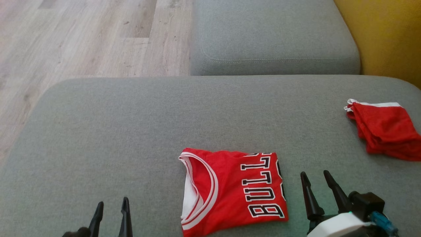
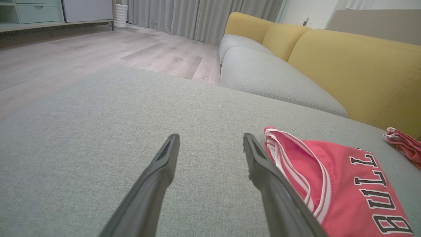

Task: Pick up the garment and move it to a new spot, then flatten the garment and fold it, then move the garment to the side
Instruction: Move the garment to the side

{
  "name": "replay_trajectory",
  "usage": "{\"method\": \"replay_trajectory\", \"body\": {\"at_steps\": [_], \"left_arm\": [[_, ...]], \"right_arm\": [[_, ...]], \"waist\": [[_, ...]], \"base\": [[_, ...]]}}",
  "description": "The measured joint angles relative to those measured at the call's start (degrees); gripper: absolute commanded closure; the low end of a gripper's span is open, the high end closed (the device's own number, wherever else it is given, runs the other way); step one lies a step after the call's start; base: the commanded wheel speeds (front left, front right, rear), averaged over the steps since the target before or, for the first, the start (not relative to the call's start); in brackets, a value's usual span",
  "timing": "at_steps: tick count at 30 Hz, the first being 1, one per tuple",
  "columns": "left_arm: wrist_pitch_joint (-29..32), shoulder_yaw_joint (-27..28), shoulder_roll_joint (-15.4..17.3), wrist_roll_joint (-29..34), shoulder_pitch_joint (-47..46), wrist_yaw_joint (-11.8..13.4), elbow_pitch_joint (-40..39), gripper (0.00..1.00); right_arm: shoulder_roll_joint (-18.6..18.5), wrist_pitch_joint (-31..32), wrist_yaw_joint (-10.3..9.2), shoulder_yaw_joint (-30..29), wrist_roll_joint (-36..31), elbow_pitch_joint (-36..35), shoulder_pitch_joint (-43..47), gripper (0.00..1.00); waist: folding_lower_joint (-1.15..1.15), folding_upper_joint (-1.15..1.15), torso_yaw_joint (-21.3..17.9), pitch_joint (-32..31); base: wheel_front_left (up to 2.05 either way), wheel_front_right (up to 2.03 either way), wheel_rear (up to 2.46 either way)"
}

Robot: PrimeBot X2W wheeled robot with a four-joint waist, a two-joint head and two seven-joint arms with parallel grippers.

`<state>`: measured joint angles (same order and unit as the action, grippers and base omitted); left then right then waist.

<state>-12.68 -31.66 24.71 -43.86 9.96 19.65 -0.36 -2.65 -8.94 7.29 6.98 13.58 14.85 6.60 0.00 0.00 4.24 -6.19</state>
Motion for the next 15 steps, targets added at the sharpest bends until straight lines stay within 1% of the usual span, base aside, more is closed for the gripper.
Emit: {"method": "replay_trajectory", "body": {"at_steps": [3, 6, 10, 15], "left_arm": [[0.00, -0.10, 0.02, 0.01, -0.01, 0.01, -0.10, 0.00], [0.07, -0.33, 0.04, 0.04, -0.08, 0.02, -0.34, 0.00], [0.35, -0.85, 0.16, 0.59, -0.25, 0.04, -0.63, 0.00], [0.81, -1.82, 0.11, 0.67, -0.69, 0.02, -0.56, 0.00]], "right_arm": [[0.00, 1.07, 0.00, -0.05, -1.26, 0.13, 0.00, 0.00], [0.02, 3.43, 0.00, -0.20, -2.23, 0.23, -0.18, 0.00], [0.05, 8.49, 0.00, -1.41, -4.04, 1.08, -1.86, 0.00], [0.05, 14.94, 0.00, -3.61, -5.66, 4.12, -6.14, 0.00]], "waist": [[0.00, 0.00, 0.32, 0.22], [0.00, 0.00, 0.94, 0.60], [0.00, 0.00, 2.36, 1.27], [0.01, 0.00, 5.12, 2.35]], "base": [[0.00, 0.00, 0.00], [0.00, 0.00, 0.00], [0.00, 0.00, 0.00], [0.00, 0.00, 0.00]]}}
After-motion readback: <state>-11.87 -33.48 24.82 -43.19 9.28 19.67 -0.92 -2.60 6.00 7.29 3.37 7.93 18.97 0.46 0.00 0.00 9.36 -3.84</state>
